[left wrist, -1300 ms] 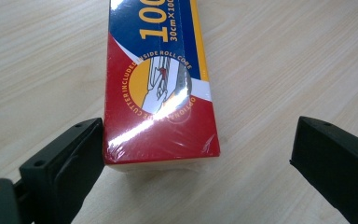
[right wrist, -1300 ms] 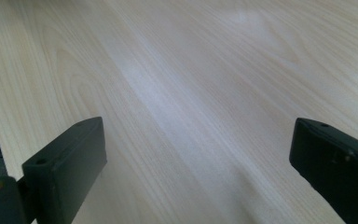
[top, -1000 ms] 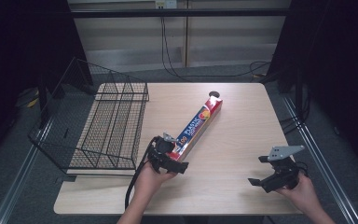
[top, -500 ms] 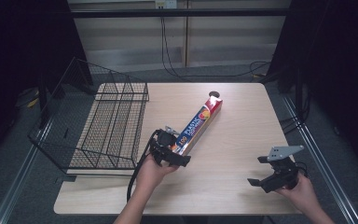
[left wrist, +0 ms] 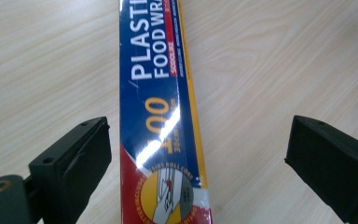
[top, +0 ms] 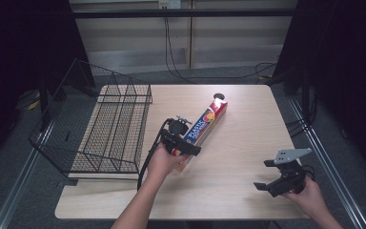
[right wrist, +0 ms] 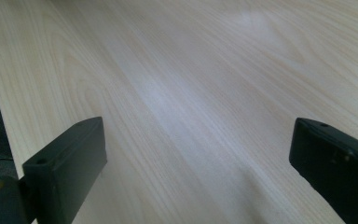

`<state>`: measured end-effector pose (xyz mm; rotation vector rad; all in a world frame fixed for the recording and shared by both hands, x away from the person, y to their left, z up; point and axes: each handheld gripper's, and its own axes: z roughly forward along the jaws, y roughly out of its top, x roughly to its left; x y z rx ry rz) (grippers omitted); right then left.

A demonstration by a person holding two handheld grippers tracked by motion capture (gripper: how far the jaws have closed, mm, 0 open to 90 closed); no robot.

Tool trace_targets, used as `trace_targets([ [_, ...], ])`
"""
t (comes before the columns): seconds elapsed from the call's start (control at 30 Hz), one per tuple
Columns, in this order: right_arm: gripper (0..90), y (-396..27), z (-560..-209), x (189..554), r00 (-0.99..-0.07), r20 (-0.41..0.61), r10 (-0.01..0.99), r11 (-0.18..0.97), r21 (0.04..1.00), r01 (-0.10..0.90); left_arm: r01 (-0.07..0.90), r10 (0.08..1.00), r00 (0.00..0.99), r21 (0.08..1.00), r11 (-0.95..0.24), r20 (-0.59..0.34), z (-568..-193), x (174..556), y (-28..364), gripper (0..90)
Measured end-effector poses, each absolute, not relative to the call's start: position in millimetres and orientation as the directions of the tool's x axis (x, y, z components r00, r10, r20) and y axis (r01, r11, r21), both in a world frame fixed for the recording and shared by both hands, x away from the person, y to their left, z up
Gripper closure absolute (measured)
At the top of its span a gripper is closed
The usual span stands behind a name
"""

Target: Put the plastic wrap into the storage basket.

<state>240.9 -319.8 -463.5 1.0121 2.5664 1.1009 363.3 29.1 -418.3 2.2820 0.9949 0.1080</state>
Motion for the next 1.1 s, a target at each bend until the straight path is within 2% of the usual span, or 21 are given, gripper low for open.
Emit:
trace_targets([
  [0.6,4.0,-320.6,-463.0,241.4,-0.760,0.107,0.641,0.497,0.696,0.518,0.648,0.690,0.704,0.549,-0.528,-0.167,-410.9,398.4,4.8,9.1],
  [0.73,4.1,-321.8,-462.9,242.3,-0.757,0.115,0.643,0.486,0.702,0.520,0.667,0.702,0.687,0.548,-0.505,-0.189,-412.1,406.7,0.3,12.9],
  [1.1,4.7,-321.7,-462.2,242.4,-0.765,0.117,0.633,0.486,0.709,0.511,0.667,0.714,0.684,0.523,-0.530,-0.149,-419.2,423.4,-14.1,13.8],
])
